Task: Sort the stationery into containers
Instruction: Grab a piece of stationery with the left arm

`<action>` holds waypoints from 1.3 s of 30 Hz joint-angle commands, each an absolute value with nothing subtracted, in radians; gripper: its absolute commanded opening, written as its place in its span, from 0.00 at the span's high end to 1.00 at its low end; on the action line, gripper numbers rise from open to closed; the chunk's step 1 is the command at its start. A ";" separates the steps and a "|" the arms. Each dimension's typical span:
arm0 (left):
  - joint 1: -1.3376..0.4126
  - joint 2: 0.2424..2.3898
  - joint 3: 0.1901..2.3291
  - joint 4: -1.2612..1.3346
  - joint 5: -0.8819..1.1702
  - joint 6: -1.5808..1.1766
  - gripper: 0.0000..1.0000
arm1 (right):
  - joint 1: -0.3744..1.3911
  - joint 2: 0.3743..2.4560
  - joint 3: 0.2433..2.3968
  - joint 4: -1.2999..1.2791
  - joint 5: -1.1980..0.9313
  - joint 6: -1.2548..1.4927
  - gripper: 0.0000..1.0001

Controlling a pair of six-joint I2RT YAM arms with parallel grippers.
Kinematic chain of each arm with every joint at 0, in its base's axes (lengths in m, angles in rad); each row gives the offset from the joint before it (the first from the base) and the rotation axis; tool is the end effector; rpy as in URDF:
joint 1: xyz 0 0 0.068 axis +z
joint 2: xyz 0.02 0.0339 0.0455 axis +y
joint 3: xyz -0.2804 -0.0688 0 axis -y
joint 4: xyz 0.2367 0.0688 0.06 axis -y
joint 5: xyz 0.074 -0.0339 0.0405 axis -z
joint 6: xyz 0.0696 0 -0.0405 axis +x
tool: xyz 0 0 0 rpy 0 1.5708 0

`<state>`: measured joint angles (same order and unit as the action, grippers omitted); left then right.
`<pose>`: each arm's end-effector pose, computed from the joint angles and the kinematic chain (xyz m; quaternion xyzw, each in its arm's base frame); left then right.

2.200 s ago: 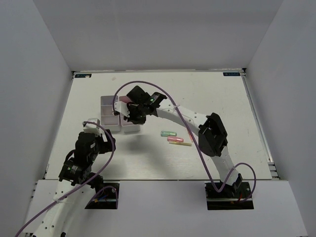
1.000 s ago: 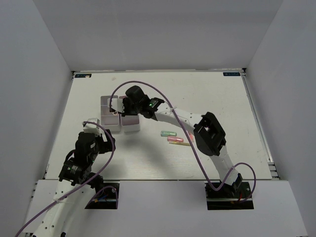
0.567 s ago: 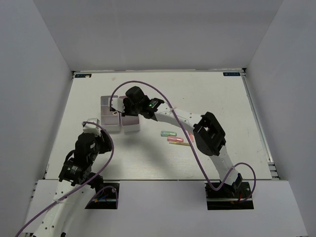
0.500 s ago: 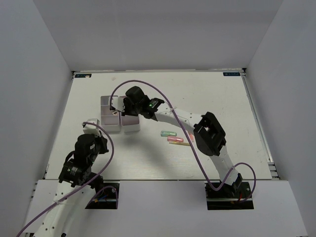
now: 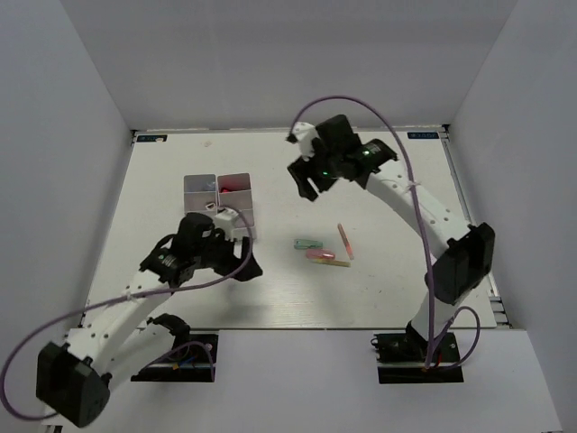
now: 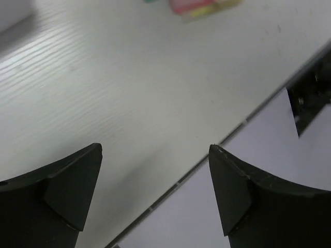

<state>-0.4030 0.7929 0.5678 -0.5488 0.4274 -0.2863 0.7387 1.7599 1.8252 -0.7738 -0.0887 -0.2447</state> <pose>0.1410 -0.0915 0.2229 0.1347 0.8944 -0.3121 0.2908 0.3018 0.2832 0.3710 -0.4448 0.7913 0.1411 0.3950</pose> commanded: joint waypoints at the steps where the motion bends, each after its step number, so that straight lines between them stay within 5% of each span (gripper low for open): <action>1: -0.561 0.896 0.710 -0.528 0.450 -0.190 0.06 | 0.629 1.677 1.614 -0.994 -0.146 -0.109 0.10; 3: -0.658 1.033 0.814 -0.560 0.361 -0.088 0.18 | 0.542 1.620 1.518 -0.905 -0.248 -0.106 0.09; 4: -0.696 1.069 0.846 -0.580 0.348 -0.060 0.31 | 0.525 1.539 1.411 -0.890 -0.283 -0.113 0.21; 5: -0.713 1.198 0.914 -0.630 0.303 -0.017 0.76 | 0.478 1.514 1.376 -0.840 -0.311 -0.112 0.99; 6: -0.728 1.241 0.993 -0.649 0.238 -0.008 0.93 | 0.465 1.493 1.346 -0.824 -0.358 -0.109 1.00; 8: -0.759 1.372 1.132 -0.716 0.167 0.008 1.00 | 0.428 1.408 1.255 -0.776 -0.377 -0.126 1.00; 9: -0.758 1.510 1.229 -0.765 0.140 -0.074 1.00 | 0.413 1.375 1.230 -0.776 -0.350 -0.123 0.81; 10: -0.753 1.552 1.335 -0.797 0.055 -0.157 0.89 | 0.393 1.346 1.206 -0.753 -0.321 -0.121 0.47; 11: -0.755 1.595 1.380 -0.848 0.026 -0.207 0.51 | 0.382 1.332 1.189 -0.724 -0.295 -0.111 0.15; 13: -0.770 1.719 1.509 -0.902 -0.006 -0.351 0.39 | 0.344 1.261 1.113 -0.652 -0.234 -0.103 0.13; 16: -0.854 1.810 1.595 -0.888 -0.031 -0.197 0.21 | 0.299 1.220 1.052 -0.588 -0.244 -0.098 0.13; 20: -0.870 1.959 1.755 -1.047 0.053 0.233 0.29 | 0.241 1.189 1.016 -0.568 -0.296 -0.097 0.13; 23: -0.856 1.942 1.665 -1.042 0.150 0.427 0.30 | 0.212 1.160 0.992 -0.557 -0.336 -0.095 0.13; 27: -0.879 1.943 1.560 -0.942 0.072 0.587 0.48 | 0.186 1.155 0.989 -0.555 -0.382 -0.087 0.13; 33: -0.825 2.003 1.615 -0.930 0.153 0.667 0.48 | 0.158 1.149 0.983 -0.551 -0.413 -0.084 0.11; 39: -0.813 2.037 1.605 -0.841 0.169 0.675 0.37 | 0.130 1.137 0.985 -0.551 -0.410 -0.084 0.11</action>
<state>-0.8211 2.0384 1.5814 -0.9062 0.1230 0.6346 0.1455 1.1694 0.9852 -0.5777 -0.3908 -0.0883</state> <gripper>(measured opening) 0.623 0.886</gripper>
